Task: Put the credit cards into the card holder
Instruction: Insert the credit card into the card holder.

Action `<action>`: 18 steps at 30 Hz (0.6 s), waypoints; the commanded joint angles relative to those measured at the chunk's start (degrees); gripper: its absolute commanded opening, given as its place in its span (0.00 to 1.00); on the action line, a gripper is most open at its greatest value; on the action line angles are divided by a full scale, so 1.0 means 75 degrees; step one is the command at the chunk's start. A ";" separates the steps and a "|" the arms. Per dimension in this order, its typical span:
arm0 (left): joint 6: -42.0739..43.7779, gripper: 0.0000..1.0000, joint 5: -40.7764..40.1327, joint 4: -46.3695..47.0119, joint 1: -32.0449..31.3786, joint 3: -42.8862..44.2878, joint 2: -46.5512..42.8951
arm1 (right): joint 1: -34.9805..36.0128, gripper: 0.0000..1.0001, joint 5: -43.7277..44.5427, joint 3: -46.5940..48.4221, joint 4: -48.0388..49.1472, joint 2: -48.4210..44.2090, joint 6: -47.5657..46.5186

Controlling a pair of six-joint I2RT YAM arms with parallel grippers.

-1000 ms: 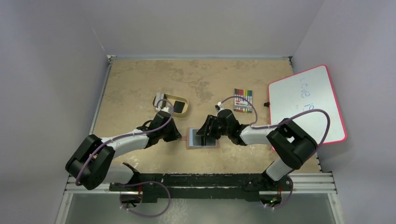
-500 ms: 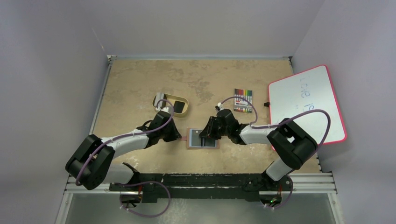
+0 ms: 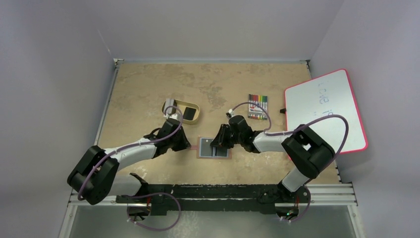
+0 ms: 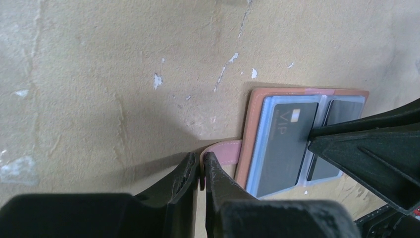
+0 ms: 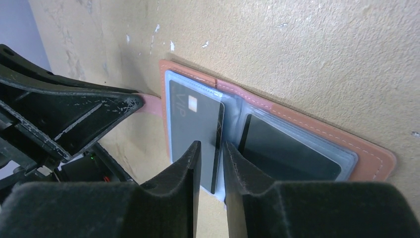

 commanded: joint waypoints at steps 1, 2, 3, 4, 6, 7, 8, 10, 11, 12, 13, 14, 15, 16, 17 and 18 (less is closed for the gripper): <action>0.0041 0.12 -0.0536 -0.0404 -0.0059 0.0419 -0.0550 | 0.0037 0.28 0.0355 0.0418 -0.0939 -0.0607 -0.0506; 0.0027 0.16 -0.0610 -0.0494 -0.0063 0.0473 -0.0665 | 0.0037 0.30 0.0424 0.0436 -0.1146 -0.0720 -0.0576; 0.0017 0.19 -0.0630 -0.0540 -0.0064 0.0526 -0.0777 | 0.0037 0.31 0.0448 0.0465 -0.1262 -0.0793 -0.0652; 0.0023 0.25 -0.0568 -0.0515 -0.0064 0.0564 -0.0872 | 0.0037 0.32 0.0451 0.0508 -0.1385 -0.0846 -0.0743; -0.0012 0.31 -0.0161 -0.0162 -0.0064 0.0566 -0.1084 | 0.0037 0.34 0.0558 0.0642 -0.1688 -0.0867 -0.1023; -0.0092 0.35 0.0031 0.0124 -0.0064 0.0562 -0.1172 | 0.0037 0.34 0.0629 0.0686 -0.1777 -0.0884 -0.1049; -0.0177 0.37 0.0236 0.0338 -0.0058 0.0537 -0.1227 | 0.0034 0.34 0.0733 0.0712 -0.1850 -0.0915 -0.1045; -0.0413 0.38 0.0594 0.0765 -0.0056 0.0520 -0.1183 | 0.0037 0.34 0.0930 0.0766 -0.1971 -0.1019 -0.1081; -0.0516 0.39 0.0817 0.1015 -0.0063 0.0509 -0.1097 | 0.0037 0.32 0.1004 0.0783 -0.2025 -0.1057 -0.1118; -0.0616 0.39 0.1016 0.1268 -0.0064 0.0508 -0.0944 | 0.0037 0.31 0.1057 0.0796 -0.2032 -0.1103 -0.1134; -0.0690 0.39 0.1189 0.1466 -0.0073 0.0505 -0.0784 | 0.0037 0.30 0.1077 0.0781 -0.2010 -0.1115 -0.1127; -0.0757 0.39 0.1325 0.1689 -0.0084 0.0494 -0.0616 | 0.0037 0.29 0.1094 0.0778 -0.1981 -0.1100 -0.1128; -0.0815 0.40 0.1439 0.1892 -0.0097 0.0468 -0.0446 | 0.0037 0.28 0.1071 0.0761 -0.1932 -0.1057 -0.1133; -0.0882 0.40 0.1513 0.2116 -0.0106 0.0452 -0.0297 | 0.0037 0.27 0.1010 0.0742 -0.1849 -0.0998 -0.1127; -0.0940 0.40 0.1571 0.2338 -0.0116 0.0406 -0.0166 | 0.0037 0.27 0.0954 0.0724 -0.1791 -0.0930 -0.1135; -0.0976 0.41 0.1618 0.2519 -0.0148 0.0369 -0.0038 | 0.0037 0.26 0.0875 0.0705 -0.1733 -0.0859 -0.1138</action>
